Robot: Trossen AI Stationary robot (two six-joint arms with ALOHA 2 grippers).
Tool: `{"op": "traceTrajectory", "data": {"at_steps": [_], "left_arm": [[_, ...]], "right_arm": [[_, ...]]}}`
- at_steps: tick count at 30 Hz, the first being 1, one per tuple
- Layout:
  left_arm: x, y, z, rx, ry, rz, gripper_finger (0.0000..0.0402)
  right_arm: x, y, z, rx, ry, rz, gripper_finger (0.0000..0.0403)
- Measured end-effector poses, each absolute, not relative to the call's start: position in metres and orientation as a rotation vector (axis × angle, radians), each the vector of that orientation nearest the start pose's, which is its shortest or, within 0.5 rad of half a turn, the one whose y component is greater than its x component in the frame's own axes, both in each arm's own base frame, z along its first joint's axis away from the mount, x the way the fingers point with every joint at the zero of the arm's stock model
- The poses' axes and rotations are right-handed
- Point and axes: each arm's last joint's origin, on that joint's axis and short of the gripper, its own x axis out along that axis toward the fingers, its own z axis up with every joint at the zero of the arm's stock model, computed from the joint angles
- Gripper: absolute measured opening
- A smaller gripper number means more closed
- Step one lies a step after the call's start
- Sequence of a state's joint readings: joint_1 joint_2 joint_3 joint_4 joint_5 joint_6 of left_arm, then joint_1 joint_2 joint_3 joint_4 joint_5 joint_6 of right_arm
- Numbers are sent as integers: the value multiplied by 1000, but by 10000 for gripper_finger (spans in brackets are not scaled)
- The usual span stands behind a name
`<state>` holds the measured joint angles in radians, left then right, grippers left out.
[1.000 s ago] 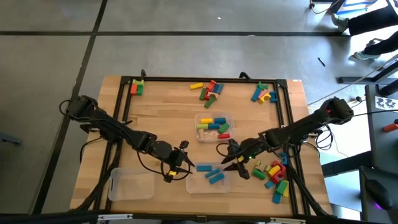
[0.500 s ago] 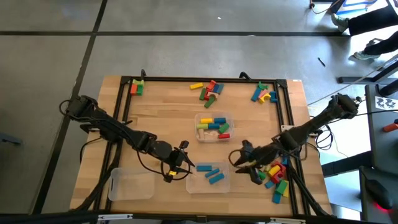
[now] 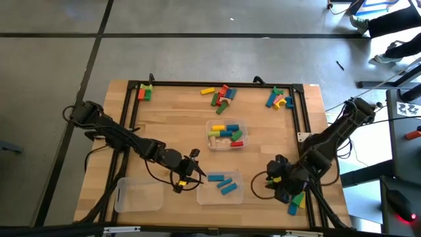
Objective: Sort blocks by size
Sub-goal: Put the green cylindrical block into the top transparent bin
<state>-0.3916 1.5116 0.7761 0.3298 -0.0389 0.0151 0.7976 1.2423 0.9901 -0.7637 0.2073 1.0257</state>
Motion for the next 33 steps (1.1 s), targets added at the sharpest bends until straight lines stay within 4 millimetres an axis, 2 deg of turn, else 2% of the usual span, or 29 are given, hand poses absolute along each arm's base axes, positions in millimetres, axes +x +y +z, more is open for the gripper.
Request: {"op": "traceTrajectory", "data": {"at_steps": [7, 12, 17, 21, 27, 30, 33], "left_arm": [[292, -119, 209, 101, 394, -349, 135], [292, -118, 209, 95, 396, -345, 135], [292, -118, 209, 114, 393, -348, 135], [293, -116, 209, 124, 391, -345, 135], [294, -113, 209, 130, 390, -336, 135], [294, -113, 209, 142, 387, -339, 135], [294, -113, 209, 145, 387, -340, 135]], "right_arm": [[169, 177, 254, 397, 1108, -18, 153], [168, 181, 244, 374, 1219, -6, 153], [174, 185, 239, 369, 1158, -46, 153], [176, 186, 232, 429, 1180, -137, 159], [175, 191, 214, 498, 1338, -245, 217], [176, 195, 204, 472, 1420, -239, 253], [178, 197, 193, 413, 1473, -250, 272]]}}
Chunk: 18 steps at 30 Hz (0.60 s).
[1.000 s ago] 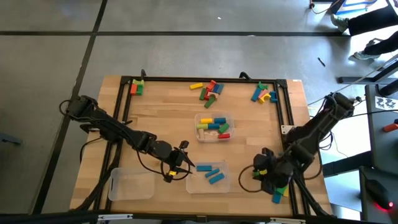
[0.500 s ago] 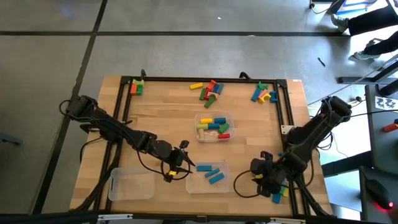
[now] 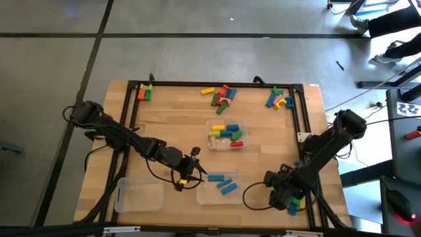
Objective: Sort blocks by size
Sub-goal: Put the green cylindrical block into the top transparent bin
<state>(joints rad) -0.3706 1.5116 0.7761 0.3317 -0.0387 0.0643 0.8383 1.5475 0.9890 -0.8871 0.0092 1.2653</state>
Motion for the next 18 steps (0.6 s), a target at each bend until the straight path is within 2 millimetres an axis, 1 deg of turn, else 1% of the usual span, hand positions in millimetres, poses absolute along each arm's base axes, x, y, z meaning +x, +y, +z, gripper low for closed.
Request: {"op": "traceTrajectory", "data": {"at_steps": [3, 6, 13, 18], "left_arm": [[294, -113, 209, 148, 386, -340, 135], [294, -113, 209, 149, 386, -340, 135], [294, -113, 209, 151, 385, -341, 135], [294, -113, 209, 152, 384, -341, 135]], "right_arm": [[179, 199, 182, 345, 1515, -245, 273], [180, 201, 175, 291, 1535, -232, 264], [181, 202, 167, 251, 1555, -244, 239], [182, 202, 156, 232, 1571, -263, 229]]}}
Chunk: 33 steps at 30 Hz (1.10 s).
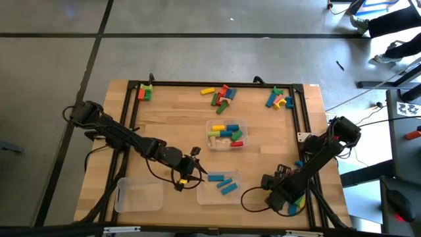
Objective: Sort blocks by size
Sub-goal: Put the green cylindrical block into the top transparent bin
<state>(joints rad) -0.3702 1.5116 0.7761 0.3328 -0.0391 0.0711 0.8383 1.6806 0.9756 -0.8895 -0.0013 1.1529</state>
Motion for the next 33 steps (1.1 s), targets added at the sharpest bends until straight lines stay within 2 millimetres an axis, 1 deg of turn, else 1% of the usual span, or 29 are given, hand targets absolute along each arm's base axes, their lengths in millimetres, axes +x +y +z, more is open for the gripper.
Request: {"op": "traceTrajectory", "data": {"at_steps": [3, 7, 14, 16, 19, 23, 25, 29, 33], "left_arm": [[294, -113, 209, 152, 384, -341, 135], [294, -113, 209, 152, 384, -341, 135], [294, -113, 209, 152, 384, -341, 135], [294, -113, 209, 152, 384, -341, 135], [294, -113, 209, 152, 384, -341, 135], [294, -113, 209, 152, 384, -341, 135], [294, -113, 209, 152, 384, -341, 135], [294, -113, 209, 152, 384, -341, 135], [294, -113, 209, 152, 384, -341, 135]], "right_arm": [[182, 202, 151, 225, 1577, -265, 222], [183, 203, 149, 216, 1569, -259, 204], [184, 202, 149, 187, 1537, -258, 138], [184, 202, 149, 181, 1535, -255, 128], [184, 202, 149, 179, 1530, -256, 128], [184, 202, 149, 180, 1526, -255, 150], [185, 202, 149, 179, 1520, -256, 153], [187, 201, 150, 182, 1521, -260, 141], [193, 203, 157, 175, 1518, -217, 132]]}}
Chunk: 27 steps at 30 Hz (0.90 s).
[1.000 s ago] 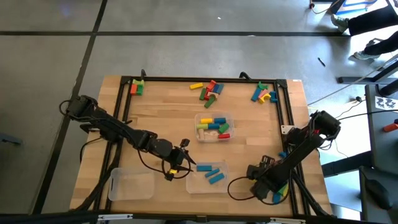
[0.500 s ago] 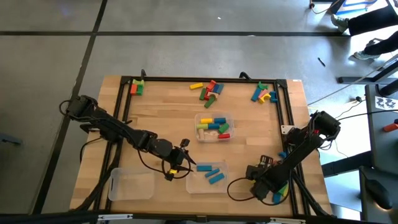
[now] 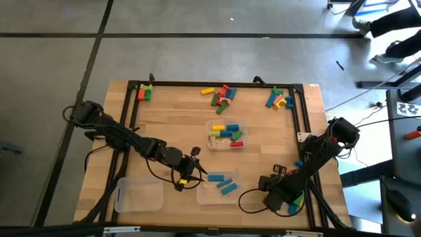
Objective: Sort blocks by size
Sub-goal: Put the green cylindrical block into the top transparent bin
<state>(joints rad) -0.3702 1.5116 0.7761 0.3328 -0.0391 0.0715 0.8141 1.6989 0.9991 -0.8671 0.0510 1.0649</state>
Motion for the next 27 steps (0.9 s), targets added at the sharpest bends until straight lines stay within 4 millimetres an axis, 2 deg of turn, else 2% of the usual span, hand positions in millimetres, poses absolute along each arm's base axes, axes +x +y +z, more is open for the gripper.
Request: {"op": "traceTrajectory", "data": {"at_steps": [9, 16, 22, 27], "left_arm": [[294, -113, 209, 152, 384, -341, 135], [294, -113, 209, 152, 385, -341, 135], [294, -113, 209, 152, 384, -341, 135], [294, -113, 209, 152, 385, -341, 135]], "right_arm": [[217, 194, 192, 66, 1497, -224, 142], [240, 180, 216, -64, 1401, -226, 141], [259, 161, 225, -137, 1357, -226, 141], [272, 138, 226, -183, 1359, -251, 141]]}}
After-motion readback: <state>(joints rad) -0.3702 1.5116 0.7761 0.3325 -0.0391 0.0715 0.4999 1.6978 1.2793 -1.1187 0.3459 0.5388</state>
